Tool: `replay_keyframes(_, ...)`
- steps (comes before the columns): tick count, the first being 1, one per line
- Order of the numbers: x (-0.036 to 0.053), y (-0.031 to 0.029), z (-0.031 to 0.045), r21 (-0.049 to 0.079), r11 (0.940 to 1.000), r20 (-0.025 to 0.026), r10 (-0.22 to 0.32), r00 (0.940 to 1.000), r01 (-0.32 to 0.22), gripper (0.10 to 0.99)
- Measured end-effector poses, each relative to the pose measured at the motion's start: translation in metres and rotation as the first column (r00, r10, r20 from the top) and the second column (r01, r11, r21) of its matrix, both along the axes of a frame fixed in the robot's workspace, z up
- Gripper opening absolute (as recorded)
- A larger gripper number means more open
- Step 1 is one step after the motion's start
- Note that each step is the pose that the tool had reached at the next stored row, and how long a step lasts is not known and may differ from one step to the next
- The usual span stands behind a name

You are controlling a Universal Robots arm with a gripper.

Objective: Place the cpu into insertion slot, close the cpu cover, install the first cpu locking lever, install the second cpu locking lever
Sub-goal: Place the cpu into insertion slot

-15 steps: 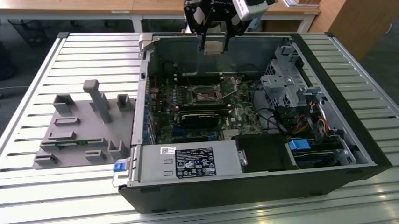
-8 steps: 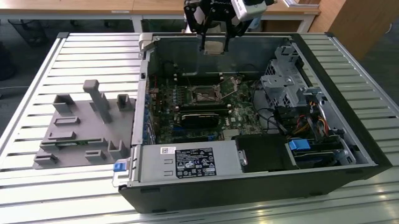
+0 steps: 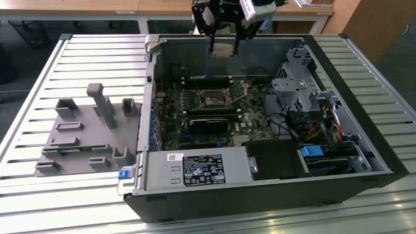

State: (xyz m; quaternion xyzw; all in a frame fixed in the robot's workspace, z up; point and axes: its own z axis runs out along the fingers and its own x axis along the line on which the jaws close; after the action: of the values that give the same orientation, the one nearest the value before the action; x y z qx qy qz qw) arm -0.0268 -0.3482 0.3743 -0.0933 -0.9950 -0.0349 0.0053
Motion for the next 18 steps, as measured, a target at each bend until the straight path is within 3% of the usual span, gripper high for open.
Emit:
replay_keyframes(6, 0.0, 0.0001, -0.0007, -0.001, 0.9989, 0.0001, -0.047, 0.9989, 0.047, 0.541)
replay_keyframes(10, 0.0, 0.0004, -0.0015, -0.002, 0.9951, 0.0, -0.099, 0.9951, 0.099, 0.541)
replay_keyframes(18, 0.0, 0.0004, -0.0037, -0.003, 0.9762, 0.0002, -0.217, 0.9762, 0.217, 0.541)
